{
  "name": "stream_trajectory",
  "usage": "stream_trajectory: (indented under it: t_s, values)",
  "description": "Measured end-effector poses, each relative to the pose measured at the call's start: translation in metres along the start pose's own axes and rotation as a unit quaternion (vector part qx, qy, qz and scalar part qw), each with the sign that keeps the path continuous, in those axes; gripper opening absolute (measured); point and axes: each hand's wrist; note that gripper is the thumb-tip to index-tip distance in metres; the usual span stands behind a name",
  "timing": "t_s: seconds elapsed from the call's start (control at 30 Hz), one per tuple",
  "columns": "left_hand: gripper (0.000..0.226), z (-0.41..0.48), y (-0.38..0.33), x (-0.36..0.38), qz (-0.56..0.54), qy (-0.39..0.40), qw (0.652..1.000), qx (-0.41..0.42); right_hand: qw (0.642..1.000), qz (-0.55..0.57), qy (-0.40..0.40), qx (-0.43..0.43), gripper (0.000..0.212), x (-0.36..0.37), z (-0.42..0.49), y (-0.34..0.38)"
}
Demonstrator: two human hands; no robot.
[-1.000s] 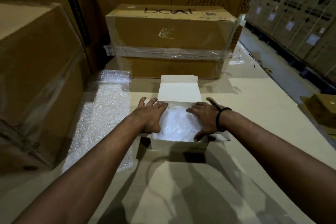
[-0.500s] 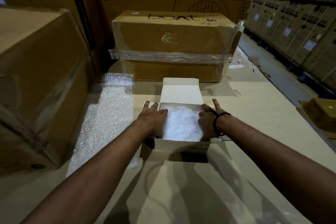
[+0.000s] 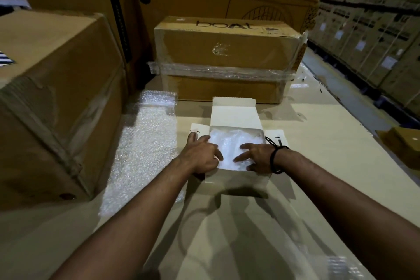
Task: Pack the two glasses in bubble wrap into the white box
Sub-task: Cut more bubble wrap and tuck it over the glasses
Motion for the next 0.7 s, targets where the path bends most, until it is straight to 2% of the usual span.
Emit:
stream_trajectory:
  t_s: [0.07,0.13,0.23,0.27,0.33,0.4,0.47,0.57,0.63,0.7]
  values:
    - [0.039,-0.006,0.007,0.006,-0.078,-0.041,0.996,0.001,1.000,-0.006,-0.003,0.008,0.049,-0.002,-0.003,0.001]
    - [0.039,-0.018,0.021,0.017,-0.186,-0.138,0.973,-0.008,0.997,-0.043,-0.061,0.009,0.047,-0.004,-0.011,0.004]
    - [0.035,-0.055,0.053,0.040,-0.294,-0.295,0.906,-0.081,0.964,-0.023,-0.264,-0.032,0.041,0.006,-0.024,0.025]
    - [0.034,-0.069,0.065,0.050,-0.296,-0.314,0.894,-0.119,0.943,0.009,-0.329,-0.057,0.036,0.014,-0.025,0.038]
    - [0.034,-0.095,0.086,0.071,-0.256,-0.292,0.900,-0.199,0.910,0.037,-0.398,-0.110,0.029,0.033,-0.020,0.068]
    - [0.034,-0.116,0.102,0.088,-0.193,-0.237,0.919,-0.251,0.904,0.059,-0.402,-0.132,0.028,0.056,-0.005,0.096]
    - [0.027,-0.128,0.113,0.099,-0.154,-0.193,0.930,-0.271,0.908,0.086,-0.394,-0.115,0.033,0.078,0.015,0.121]
    - [0.022,-0.131,0.119,0.099,-0.140,-0.173,0.937,-0.270,0.925,0.208,-0.316,0.012,0.041,0.086,0.033,0.152]
    - [0.020,-0.131,0.117,0.091,-0.145,-0.181,0.936,-0.265,0.910,0.265,-0.311,0.070,0.033,0.083,0.043,0.166]
    - [0.013,-0.136,0.111,0.083,-0.219,-0.187,0.920,-0.265,0.894,0.297,-0.316,0.117,0.038,0.073,0.047,0.175]
Point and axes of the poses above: each hand's wrist, its own z-axis towards the middle knuckle, its own x-axis out of the palm, y = z × x, and after that the axes turned 12 degrees about -x, right-handed
